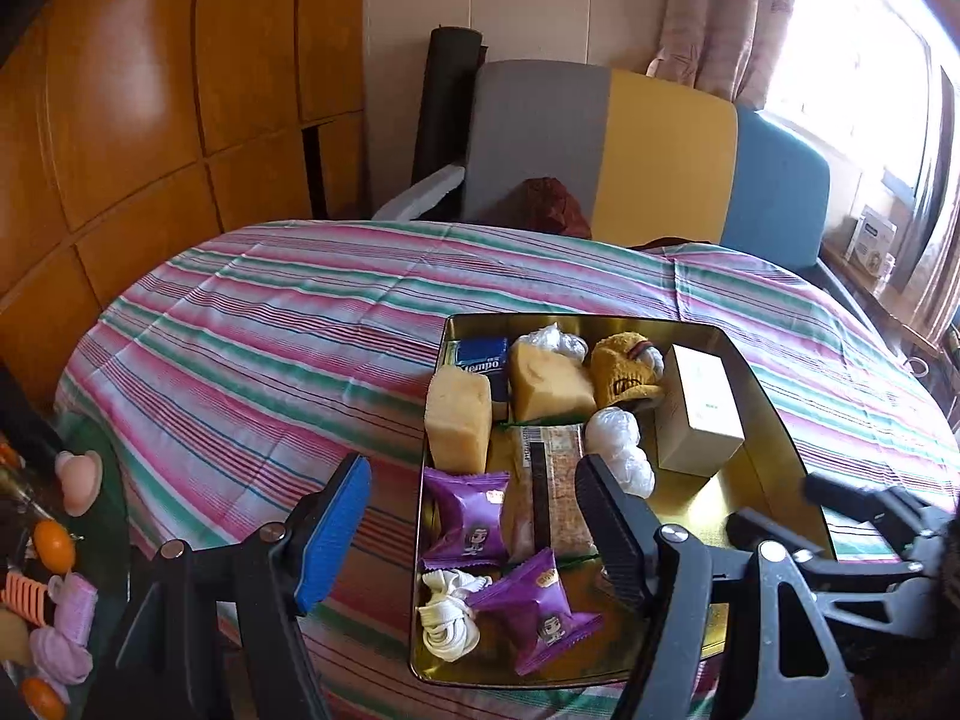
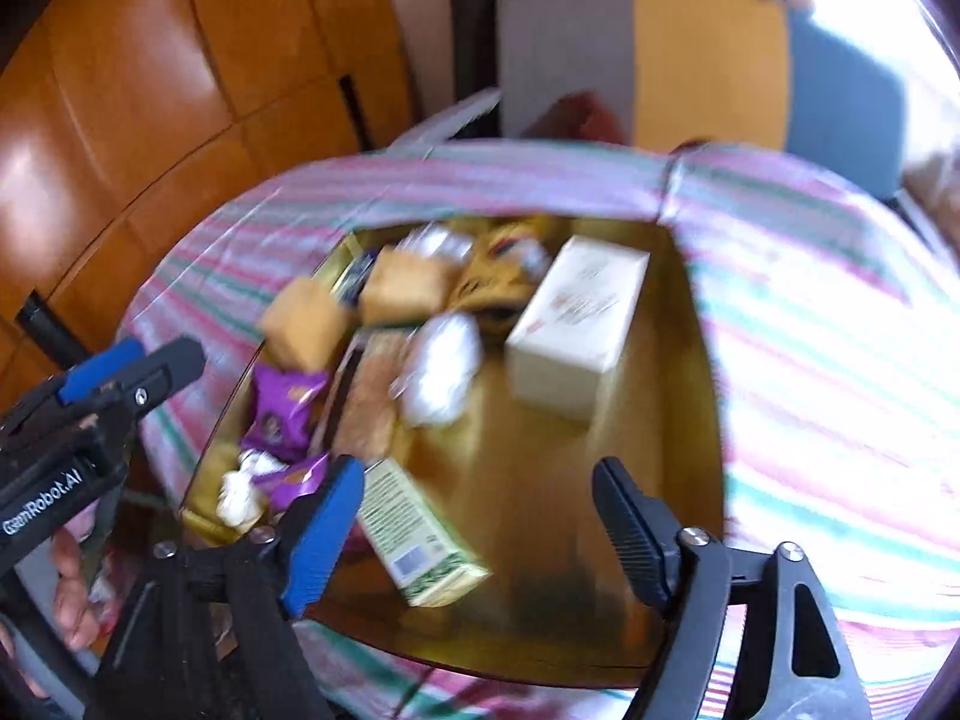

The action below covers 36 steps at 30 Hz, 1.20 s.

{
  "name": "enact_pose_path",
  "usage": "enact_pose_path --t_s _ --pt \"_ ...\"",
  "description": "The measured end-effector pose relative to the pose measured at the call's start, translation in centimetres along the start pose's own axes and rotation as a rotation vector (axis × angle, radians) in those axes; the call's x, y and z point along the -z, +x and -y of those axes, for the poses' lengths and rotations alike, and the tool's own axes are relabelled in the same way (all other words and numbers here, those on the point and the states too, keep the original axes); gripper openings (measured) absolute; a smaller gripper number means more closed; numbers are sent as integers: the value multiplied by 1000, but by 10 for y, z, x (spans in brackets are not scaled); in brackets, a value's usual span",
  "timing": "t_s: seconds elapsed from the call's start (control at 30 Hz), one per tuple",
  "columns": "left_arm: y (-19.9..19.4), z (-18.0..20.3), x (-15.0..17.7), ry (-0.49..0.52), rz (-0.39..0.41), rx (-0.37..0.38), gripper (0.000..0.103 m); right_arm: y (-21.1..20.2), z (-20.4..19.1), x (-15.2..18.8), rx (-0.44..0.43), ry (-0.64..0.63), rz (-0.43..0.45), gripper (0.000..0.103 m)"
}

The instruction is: Organize objects

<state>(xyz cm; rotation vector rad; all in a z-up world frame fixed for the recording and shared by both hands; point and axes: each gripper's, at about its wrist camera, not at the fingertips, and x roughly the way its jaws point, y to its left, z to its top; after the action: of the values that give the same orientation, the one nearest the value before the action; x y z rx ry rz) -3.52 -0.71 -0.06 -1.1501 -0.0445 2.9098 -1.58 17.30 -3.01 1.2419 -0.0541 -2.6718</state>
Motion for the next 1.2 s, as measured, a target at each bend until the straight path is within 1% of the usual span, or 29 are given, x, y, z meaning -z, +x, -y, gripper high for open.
enact_pose_path --t_s 0.07,0.17,0.23,0.43,0.63,1.1,1.17,1.2 --pt "-6 5 2 5 21 -26 72 -16 8 -5 40 -3 39 83" --pt "-13 10 4 10 46 -52 72 -31 11 -1 94 2 88 83" --pt "-17 13 8 5 54 -45 72 -40 18 1 110 12 105 83" --pt "-20 22 17 13 12 6 72 -42 28 9 139 53 108 83" --pt "-22 26 22 31 10 13 72 -47 30 16 145 68 113 83" --pt "-16 24 23 32 -8 31 72 -39 23 15 138 46 94 84" --pt "-17 24 24 37 -1 33 70 -37 22 15 135 45 88 84" --pt "-17 25 24 40 5 33 67 -36 22 16 134 43 85 84"
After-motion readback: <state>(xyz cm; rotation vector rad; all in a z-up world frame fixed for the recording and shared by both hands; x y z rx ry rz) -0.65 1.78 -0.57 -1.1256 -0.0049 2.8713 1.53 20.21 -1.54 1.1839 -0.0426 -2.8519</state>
